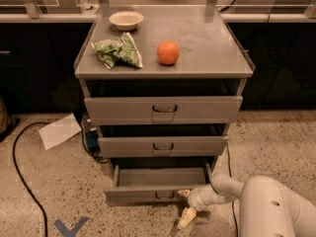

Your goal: Close bottom drawer

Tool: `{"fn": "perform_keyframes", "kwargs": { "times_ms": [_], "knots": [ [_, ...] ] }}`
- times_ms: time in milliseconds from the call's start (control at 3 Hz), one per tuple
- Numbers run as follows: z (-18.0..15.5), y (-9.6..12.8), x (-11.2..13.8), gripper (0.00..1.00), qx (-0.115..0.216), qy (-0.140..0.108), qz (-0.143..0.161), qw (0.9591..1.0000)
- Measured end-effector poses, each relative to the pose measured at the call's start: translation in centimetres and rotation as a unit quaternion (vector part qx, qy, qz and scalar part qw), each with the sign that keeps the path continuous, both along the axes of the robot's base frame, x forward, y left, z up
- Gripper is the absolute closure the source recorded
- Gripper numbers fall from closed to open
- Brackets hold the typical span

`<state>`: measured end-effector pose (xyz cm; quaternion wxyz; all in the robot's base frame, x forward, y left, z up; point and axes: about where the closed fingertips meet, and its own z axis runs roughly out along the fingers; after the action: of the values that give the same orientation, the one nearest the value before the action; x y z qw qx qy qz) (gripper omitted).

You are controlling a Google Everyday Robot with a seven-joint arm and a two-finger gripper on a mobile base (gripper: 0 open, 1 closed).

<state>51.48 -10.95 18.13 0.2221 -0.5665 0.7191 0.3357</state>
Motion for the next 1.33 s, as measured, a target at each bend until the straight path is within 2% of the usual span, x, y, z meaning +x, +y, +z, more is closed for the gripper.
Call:
{"fn": "perform_keyframes", "kwargs": {
  "times_ms": [333,667,1333],
  "knots": [
    [-0.2,0.1,2.7,0.00,0.007,-0.012,-0.004,0.9999],
    [0.5,-0.2,4.5,0.00,0.015,-0.035,-0.015,0.9992],
    [-0.2,0.2,5.2,0.00,0.015,-0.028,-0.005,0.9995]
  ]
}}
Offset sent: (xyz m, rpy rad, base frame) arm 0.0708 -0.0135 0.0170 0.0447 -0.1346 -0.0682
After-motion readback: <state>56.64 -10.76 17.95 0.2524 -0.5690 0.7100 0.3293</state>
